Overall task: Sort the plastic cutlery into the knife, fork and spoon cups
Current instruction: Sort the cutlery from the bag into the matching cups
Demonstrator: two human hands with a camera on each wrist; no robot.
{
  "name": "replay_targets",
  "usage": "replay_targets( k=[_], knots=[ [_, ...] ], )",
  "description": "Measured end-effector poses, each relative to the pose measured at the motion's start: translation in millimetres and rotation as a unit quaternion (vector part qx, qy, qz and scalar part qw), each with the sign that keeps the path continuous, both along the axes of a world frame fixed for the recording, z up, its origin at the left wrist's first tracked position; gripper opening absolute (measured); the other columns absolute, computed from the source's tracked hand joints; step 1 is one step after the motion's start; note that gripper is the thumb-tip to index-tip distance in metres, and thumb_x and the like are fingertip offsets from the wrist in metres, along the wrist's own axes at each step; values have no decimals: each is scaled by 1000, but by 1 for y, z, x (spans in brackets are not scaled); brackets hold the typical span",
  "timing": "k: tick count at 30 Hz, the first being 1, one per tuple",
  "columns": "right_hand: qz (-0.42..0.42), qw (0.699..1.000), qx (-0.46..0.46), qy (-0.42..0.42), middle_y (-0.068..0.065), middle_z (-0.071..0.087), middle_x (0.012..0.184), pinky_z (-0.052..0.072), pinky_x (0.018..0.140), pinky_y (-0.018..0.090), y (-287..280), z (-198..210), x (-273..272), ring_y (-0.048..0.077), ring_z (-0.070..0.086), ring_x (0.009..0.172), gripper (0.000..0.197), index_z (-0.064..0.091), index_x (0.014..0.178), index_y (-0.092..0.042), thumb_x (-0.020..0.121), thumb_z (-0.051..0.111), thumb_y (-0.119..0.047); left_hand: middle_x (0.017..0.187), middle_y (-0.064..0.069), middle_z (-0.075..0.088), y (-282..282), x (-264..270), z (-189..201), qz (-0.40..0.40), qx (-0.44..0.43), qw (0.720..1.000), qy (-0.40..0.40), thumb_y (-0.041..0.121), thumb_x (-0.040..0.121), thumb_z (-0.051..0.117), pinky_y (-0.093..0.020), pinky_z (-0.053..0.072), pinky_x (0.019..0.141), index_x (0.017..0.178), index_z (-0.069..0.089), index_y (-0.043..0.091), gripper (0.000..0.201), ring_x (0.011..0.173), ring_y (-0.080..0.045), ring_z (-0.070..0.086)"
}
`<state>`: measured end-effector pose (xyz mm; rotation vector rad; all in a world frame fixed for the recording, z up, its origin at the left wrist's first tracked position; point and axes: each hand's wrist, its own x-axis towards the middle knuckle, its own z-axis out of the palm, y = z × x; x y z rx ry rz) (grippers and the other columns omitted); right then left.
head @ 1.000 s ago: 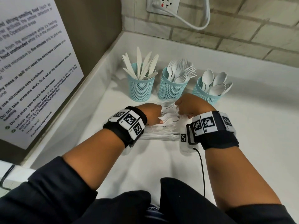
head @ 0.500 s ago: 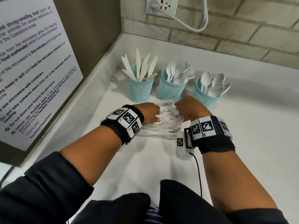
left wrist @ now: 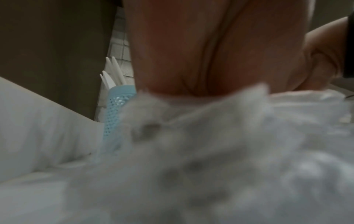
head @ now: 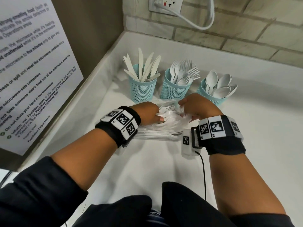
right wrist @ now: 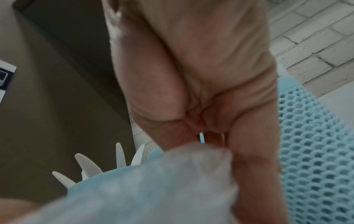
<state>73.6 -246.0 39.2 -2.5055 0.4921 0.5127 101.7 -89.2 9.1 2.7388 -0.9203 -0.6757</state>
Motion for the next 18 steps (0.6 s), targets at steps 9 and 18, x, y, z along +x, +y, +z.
replay_targets(
  k=[9, 18],
  knots=[
    [10, 1000, 16, 18, 22, 59, 123, 53, 91, 47, -3, 13, -3, 36, 61, 109, 38, 52, 128, -1, 91, 47, -3, 98, -9, 65, 10, 8, -1, 33, -69, 997, 29, 34, 85, 65, -27, 41, 72, 105, 64, 5, 36, 87, -22, 56],
    [24, 1000, 12, 14, 16, 57, 128, 53, 90, 43, -3, 20, -8, 33, 59, 113, 42, 52, 131, -7, 91, 45, 4, 73, 0, 62, 15, 7, -5, 98, -198, 961, 167, 22, 90, 59, -23, 49, 71, 72, 51, 14, 21, 69, -12, 58]
  ],
)
